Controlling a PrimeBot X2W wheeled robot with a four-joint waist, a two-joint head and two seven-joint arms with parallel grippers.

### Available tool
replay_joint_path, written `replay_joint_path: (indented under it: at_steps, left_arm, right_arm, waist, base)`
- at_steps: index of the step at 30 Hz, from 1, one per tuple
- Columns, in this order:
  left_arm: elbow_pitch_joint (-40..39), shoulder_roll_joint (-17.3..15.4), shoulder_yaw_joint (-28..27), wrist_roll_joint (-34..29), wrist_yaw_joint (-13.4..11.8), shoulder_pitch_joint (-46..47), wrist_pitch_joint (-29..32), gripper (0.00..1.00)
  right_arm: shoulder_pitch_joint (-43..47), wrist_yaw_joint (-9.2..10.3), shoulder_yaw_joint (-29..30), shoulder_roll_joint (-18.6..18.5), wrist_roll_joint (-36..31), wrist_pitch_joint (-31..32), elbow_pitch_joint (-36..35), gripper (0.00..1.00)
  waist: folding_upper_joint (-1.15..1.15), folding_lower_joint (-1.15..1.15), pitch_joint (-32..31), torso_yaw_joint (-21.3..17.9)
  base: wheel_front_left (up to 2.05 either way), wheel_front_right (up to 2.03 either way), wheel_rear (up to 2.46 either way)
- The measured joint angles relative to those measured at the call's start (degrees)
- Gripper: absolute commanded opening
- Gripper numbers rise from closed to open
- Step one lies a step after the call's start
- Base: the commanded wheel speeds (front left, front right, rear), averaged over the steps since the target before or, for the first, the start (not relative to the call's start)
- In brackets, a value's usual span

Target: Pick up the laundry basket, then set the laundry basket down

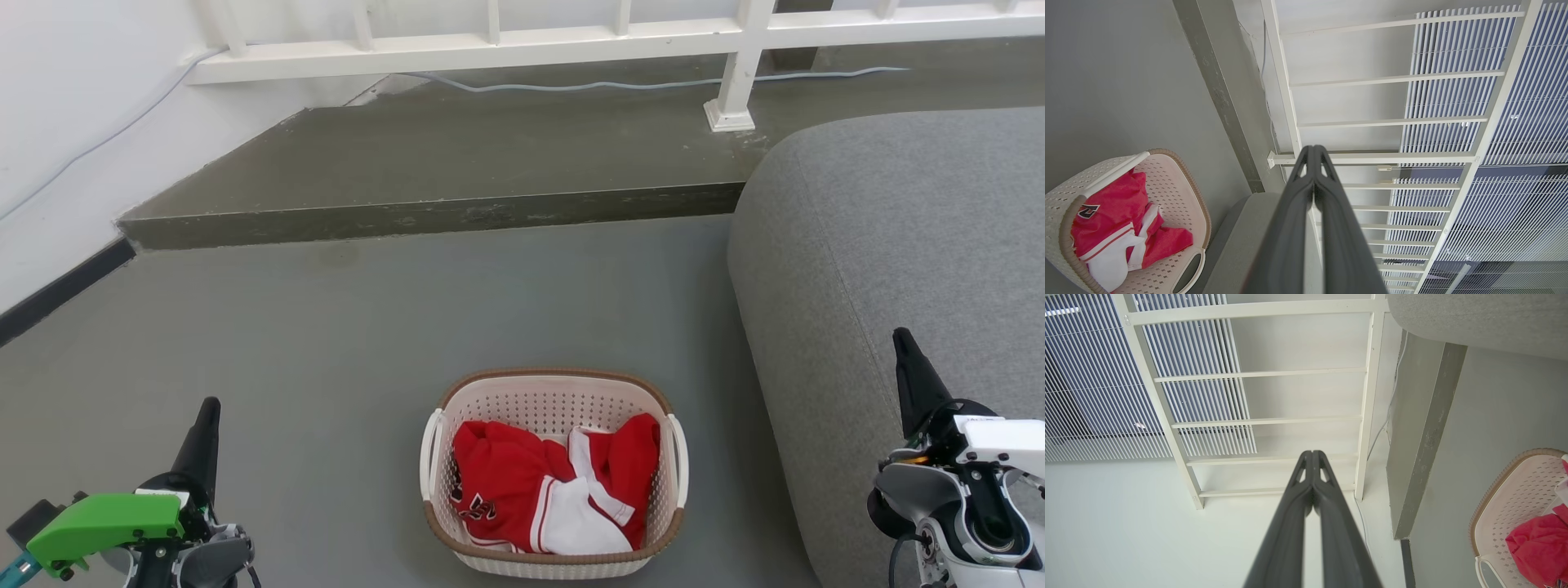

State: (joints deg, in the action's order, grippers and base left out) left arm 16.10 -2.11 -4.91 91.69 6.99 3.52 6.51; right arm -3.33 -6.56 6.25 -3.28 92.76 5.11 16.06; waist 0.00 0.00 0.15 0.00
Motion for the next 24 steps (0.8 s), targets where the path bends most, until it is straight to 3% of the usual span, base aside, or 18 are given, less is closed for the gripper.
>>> replay_joint_path:
  at_steps: [24]
  left_arm:
    - [-0.08, 0.01, 0.01, 0.0, 0.01, 0.0, 0.0, 0.0]
  right_arm:
    - [-0.01, 0.0, 0.09, 0.01, 0.0, 0.0, -0.01, 0.0]
  waist:
    - [0.0, 0.0, 0.0, 0.0]
  base:
    - [0.0, 0.0, 0.0]
